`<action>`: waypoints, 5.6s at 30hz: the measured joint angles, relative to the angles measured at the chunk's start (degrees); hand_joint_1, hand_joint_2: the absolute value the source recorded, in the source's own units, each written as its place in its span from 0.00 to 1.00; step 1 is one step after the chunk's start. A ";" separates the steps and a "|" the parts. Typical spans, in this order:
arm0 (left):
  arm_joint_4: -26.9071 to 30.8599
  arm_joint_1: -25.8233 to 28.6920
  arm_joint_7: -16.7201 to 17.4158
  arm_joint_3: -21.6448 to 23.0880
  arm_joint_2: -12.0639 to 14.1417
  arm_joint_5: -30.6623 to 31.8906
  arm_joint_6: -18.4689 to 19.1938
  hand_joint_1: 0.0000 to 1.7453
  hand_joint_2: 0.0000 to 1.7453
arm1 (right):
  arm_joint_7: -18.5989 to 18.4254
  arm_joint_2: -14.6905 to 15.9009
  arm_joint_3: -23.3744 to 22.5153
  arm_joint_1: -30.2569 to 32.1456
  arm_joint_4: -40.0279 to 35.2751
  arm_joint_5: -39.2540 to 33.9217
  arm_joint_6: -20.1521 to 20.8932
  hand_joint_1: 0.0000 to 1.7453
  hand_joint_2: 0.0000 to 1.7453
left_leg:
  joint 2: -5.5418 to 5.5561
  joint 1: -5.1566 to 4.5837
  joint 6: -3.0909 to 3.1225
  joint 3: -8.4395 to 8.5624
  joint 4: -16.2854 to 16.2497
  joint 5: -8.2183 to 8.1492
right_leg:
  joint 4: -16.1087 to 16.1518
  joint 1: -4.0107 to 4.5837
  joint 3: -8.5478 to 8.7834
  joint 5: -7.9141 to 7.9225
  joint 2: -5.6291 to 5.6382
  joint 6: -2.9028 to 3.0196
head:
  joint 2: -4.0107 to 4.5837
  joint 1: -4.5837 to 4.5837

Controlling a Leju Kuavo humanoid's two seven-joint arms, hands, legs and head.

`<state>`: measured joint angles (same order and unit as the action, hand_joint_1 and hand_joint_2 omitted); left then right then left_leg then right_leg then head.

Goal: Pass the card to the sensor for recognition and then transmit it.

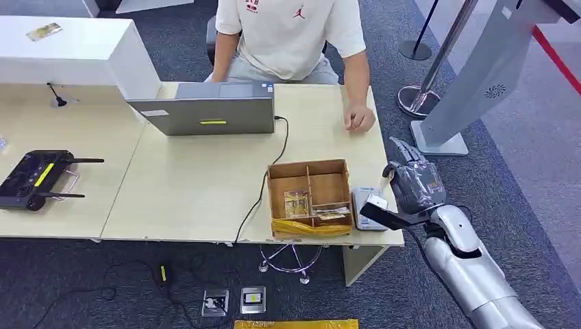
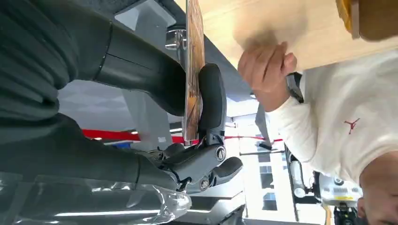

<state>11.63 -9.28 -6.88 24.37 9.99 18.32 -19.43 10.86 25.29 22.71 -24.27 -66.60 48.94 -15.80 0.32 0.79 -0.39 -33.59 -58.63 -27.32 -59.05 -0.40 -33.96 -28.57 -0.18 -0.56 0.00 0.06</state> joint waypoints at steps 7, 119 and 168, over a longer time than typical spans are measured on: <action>0.00 -0.11 0.00 0.00 0.15 -0.81 -0.04 0.00 0.00 | 1.01 -0.11 0.85 0.25 -0.02 0.57 -0.20 1.00 1.00 | -0.01 0.00 0.00 0.00 0.00 0.00 | -0.01 0.00 0.01 0.00 0.00 0.00 | 0.00 0.00; 0.63 -4.72 1.77 7.19 0.39 1.14 2.19 0.00 0.00 | 5.57 -12.41 4.77 -24.06 30.53 3.36 -9.52 0.00 1.00 | -0.10 0.03 -0.01 0.02 -0.01 0.01 | -0.02 0.04 0.01 -0.01 0.05 0.03 | 0.00 -0.02; 0.55 -0.09 -1.14 7.04 2.08 -7.08 -0.72 0.00 0.00 | -10.21 -0.98 -3.34 5.06 -18.88 -30.84 31.26 0.00 1.00 | -0.11 0.05 -0.14 0.03 0.00 -0.11 | -0.01 0.06 -0.01 -0.06 0.06 0.08 | 0.00 0.00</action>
<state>12.17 -9.38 -8.02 31.41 12.07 11.23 -20.15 0.65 24.31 19.37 -19.21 -85.48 18.10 15.45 0.21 0.84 -0.53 -33.56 -58.62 -27.43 -59.05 -0.34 -33.97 -28.63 -0.12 -0.48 0.00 0.07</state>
